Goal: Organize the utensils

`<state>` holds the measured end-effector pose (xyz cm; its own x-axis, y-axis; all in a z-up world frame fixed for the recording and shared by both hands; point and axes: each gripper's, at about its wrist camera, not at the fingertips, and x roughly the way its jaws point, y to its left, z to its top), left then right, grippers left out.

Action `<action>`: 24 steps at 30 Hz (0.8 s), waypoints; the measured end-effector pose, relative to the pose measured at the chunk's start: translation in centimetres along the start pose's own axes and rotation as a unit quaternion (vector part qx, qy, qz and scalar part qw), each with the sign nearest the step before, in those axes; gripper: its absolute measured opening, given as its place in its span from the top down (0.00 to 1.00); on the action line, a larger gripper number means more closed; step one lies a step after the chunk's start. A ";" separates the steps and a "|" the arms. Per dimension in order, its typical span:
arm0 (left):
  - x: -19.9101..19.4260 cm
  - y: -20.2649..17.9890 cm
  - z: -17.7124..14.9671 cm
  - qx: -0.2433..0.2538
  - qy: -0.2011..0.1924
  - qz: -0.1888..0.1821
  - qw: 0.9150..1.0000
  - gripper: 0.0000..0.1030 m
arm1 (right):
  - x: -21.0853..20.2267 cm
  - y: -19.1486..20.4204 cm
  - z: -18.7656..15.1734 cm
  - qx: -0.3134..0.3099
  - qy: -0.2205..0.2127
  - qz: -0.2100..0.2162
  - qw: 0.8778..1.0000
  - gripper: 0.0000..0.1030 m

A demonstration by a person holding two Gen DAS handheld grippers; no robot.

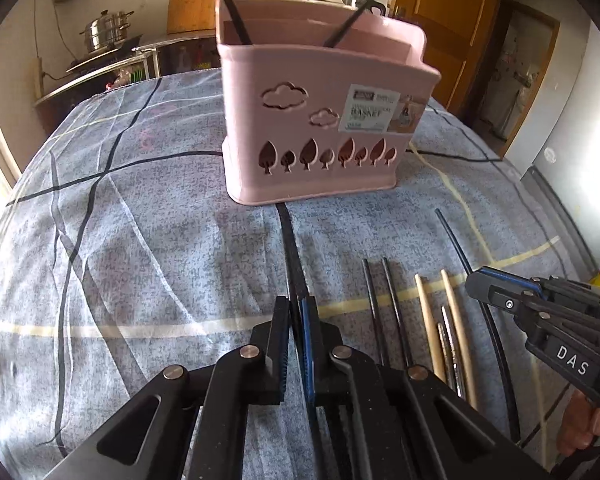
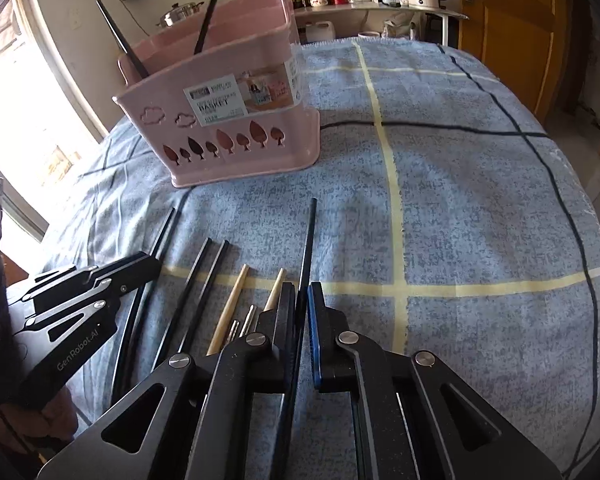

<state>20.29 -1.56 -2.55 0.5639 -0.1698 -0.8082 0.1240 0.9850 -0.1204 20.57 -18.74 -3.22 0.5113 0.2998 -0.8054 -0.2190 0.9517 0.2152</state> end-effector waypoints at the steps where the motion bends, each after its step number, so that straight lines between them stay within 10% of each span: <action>1: -0.4 0.1 0.1 -0.002 -0.005 -0.003 1.000 0.95 | -0.6 0.0 0.0 0.000 -0.007 0.003 1.000 0.94; 24: -12.3 -0.1 4.8 0.005 -0.122 -0.052 0.991 0.95 | -10.3 0.3 3.4 -0.002 -0.123 0.056 0.991 0.95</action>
<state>17.30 0.27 10.15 0.7286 -0.2742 -0.6276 0.1991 0.9616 -0.1890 18.06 -21.29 6.97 0.6702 0.4110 -0.6180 -0.2885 0.9115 0.2933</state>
